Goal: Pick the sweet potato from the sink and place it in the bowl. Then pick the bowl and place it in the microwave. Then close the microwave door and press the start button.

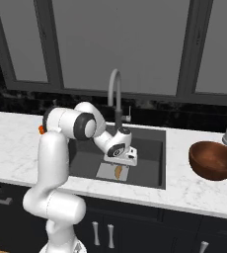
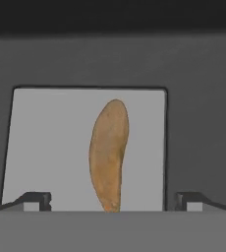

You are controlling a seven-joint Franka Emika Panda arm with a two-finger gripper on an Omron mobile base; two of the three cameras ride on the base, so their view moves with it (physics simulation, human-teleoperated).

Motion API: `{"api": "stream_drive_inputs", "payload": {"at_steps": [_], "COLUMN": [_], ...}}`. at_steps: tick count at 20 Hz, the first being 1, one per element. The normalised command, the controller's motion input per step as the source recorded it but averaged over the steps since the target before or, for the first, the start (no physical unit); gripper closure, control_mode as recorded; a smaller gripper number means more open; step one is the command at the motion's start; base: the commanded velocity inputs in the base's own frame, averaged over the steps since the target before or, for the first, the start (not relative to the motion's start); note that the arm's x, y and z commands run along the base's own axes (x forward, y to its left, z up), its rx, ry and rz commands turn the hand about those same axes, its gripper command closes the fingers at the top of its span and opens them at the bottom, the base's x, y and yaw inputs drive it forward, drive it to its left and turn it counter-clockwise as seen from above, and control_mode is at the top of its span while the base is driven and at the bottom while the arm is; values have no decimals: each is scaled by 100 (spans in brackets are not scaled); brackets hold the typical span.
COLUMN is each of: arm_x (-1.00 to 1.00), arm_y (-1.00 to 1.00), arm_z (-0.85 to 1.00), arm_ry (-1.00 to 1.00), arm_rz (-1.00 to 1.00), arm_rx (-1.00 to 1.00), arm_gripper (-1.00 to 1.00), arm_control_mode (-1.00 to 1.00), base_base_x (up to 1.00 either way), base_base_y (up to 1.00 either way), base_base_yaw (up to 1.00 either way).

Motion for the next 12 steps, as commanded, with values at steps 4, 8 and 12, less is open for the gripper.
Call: {"api": "stream_drive_inputs", "payload": {"at_steps": [4,8,12], "arm_x": [46,9,0], "arm_y": [0,0,0], "arm_z": [-33,-43,-42], "arm_ry": [0,0,0], "arm_rz": [4,5,2], "arm_rx": [3,4,3], "arm_gripper": [-100,-100,-100], "arm_control_mode": [-100,-100,-100], "base_base_x": [0,0,0], "base_base_y": [0,0,0], "base_base_yaw": [0,0,0]}}
